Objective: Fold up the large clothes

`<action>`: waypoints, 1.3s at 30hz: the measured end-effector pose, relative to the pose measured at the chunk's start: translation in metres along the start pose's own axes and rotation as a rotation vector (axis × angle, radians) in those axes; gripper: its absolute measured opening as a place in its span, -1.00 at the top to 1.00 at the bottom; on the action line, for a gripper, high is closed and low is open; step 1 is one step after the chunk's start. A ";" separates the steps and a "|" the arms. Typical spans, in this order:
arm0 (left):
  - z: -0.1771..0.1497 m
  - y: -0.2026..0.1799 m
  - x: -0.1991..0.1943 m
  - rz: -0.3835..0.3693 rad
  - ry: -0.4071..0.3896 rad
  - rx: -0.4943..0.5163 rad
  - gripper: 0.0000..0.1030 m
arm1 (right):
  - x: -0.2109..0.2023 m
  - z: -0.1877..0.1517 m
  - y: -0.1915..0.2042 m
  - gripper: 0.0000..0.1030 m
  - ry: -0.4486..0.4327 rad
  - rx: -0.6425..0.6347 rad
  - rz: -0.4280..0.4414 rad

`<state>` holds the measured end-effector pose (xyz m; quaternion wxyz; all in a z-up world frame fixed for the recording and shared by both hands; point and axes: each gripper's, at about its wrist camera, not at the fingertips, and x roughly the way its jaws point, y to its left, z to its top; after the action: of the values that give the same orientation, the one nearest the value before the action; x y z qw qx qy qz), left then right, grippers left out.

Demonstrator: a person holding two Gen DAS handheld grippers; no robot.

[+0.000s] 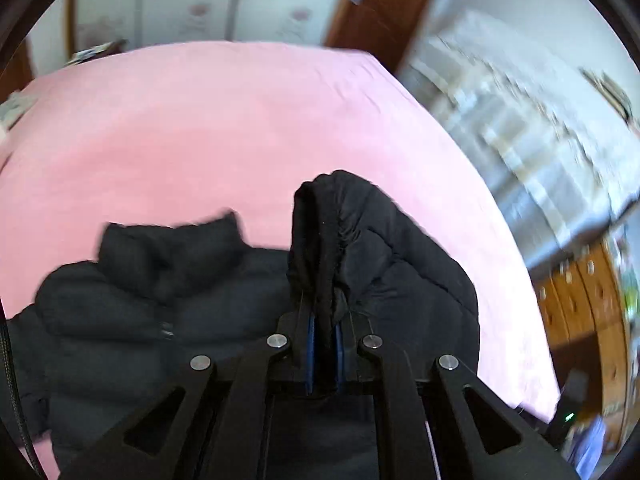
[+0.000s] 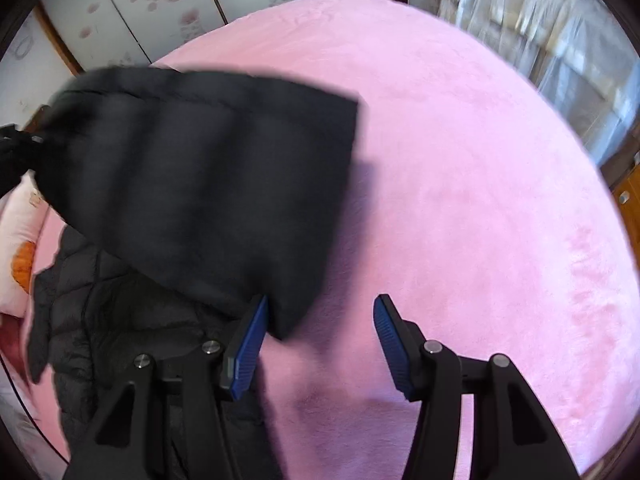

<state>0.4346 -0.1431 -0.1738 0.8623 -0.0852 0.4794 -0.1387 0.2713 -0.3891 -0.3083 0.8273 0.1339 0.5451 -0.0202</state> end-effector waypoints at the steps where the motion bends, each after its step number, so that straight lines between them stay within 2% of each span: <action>1: 0.003 0.008 -0.006 0.022 -0.010 -0.021 0.90 | 0.005 0.001 0.002 -0.09 0.003 0.005 0.040; 4: 0.000 0.033 -0.005 0.096 -0.013 -0.043 0.90 | 0.013 0.003 0.019 -0.09 -0.001 -0.054 0.073; 7: -0.009 0.062 -0.021 0.123 -0.031 -0.120 0.90 | 0.015 0.005 0.042 -0.09 -0.028 -0.115 0.109; 10: -0.016 0.090 -0.028 0.139 -0.057 -0.217 0.90 | 0.030 -0.001 0.065 -0.09 -0.018 -0.211 0.066; 11: -0.019 0.110 -0.032 0.146 -0.060 -0.237 0.90 | 0.038 -0.001 0.070 -0.08 -0.003 -0.227 0.056; 17: -0.042 0.158 -0.038 0.189 -0.079 -0.328 0.90 | 0.068 0.006 0.090 -0.07 -0.010 -0.291 -0.050; 18: -0.043 0.160 -0.039 0.198 -0.076 -0.336 0.90 | 0.069 0.008 0.092 -0.04 -0.018 -0.290 -0.056; 20: -0.054 0.170 -0.037 0.227 -0.065 -0.351 0.90 | 0.068 0.016 0.097 0.30 -0.066 -0.281 -0.070; 23: -0.076 0.186 -0.033 0.274 -0.026 -0.369 0.90 | 0.065 0.021 0.110 0.59 -0.108 -0.326 -0.101; 25: -0.093 0.198 -0.026 0.296 0.009 -0.387 0.90 | 0.063 0.020 0.120 0.62 -0.128 -0.370 -0.122; 30: -0.132 0.233 0.006 0.334 0.123 -0.427 0.89 | 0.065 0.014 0.118 0.62 -0.082 -0.385 -0.112; 34: -0.147 0.256 0.024 0.350 0.162 -0.464 0.89 | 0.068 0.006 0.118 0.45 -0.009 -0.426 -0.098; 36: -0.151 0.264 0.027 0.329 0.174 -0.500 0.88 | 0.057 0.002 0.116 0.41 0.000 -0.400 -0.040; 39: -0.147 0.277 0.022 0.289 0.167 -0.541 0.88 | 0.033 0.012 0.100 0.20 -0.022 -0.310 0.060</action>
<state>0.3645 0.1098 -0.3462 0.7769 -0.2306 0.5752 0.1114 0.3132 -0.2919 -0.3137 0.8441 0.0207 0.5285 0.0877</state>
